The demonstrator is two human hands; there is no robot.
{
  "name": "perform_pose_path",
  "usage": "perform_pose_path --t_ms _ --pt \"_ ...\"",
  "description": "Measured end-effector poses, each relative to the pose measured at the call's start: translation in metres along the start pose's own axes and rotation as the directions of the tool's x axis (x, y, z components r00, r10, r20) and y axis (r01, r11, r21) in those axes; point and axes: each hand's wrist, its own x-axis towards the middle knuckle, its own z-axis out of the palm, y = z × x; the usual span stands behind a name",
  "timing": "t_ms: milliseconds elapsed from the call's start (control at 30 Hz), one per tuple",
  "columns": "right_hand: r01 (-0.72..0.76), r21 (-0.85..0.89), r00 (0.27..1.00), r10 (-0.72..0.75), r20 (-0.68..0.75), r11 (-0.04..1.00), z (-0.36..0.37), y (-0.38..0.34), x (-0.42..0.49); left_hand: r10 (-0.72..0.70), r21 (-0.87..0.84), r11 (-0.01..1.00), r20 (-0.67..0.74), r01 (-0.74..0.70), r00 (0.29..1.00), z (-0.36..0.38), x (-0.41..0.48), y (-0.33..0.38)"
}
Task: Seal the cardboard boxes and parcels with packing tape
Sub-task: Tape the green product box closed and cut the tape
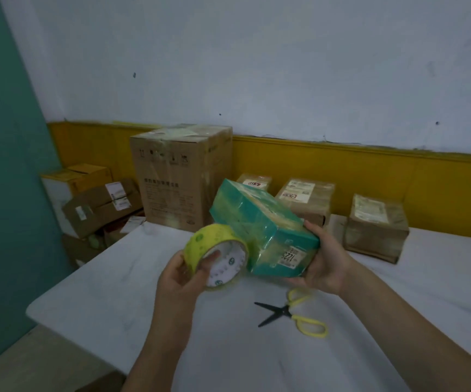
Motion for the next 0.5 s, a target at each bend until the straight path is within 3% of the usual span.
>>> perform_pose_path --t_ms 67,133,233,300,400,433,500 --pt "-0.016 0.007 1.0 0.016 0.014 1.0 0.004 0.01 0.0 -0.016 -0.118 0.993 -0.107 0.003 0.994 0.012 0.003 -0.003" --pt "-0.056 0.006 0.996 0.056 0.063 0.998 0.013 0.027 0.001 -0.093 -0.357 0.933 -0.121 0.044 0.988 0.032 0.005 -0.009" --pt "-0.021 -0.162 0.999 0.025 0.022 0.987 0.023 0.045 0.006 -0.199 -0.565 0.82 -0.123 0.096 0.972 0.057 0.016 -0.014" --pt "0.073 -0.344 0.987 -0.117 -0.11 0.936 0.024 0.05 0.009 -0.244 -0.559 0.823 -0.176 0.107 0.954 0.064 0.026 -0.013" --pt "0.183 -0.706 0.917 -0.378 -0.128 0.684 0.025 0.046 0.013 -0.256 -0.435 0.889 -0.207 0.145 0.944 0.07 0.032 -0.016" --pt "0.218 -0.734 0.901 -0.422 -0.102 0.643 0.026 0.042 0.013 -0.239 -0.385 0.911 -0.203 0.147 0.949 0.072 0.032 -0.015" --pt "0.252 -0.666 0.928 -0.371 -0.041 0.702 0.032 0.029 0.009 -0.214 -0.281 0.947 -0.196 0.155 0.957 0.078 0.034 -0.014"
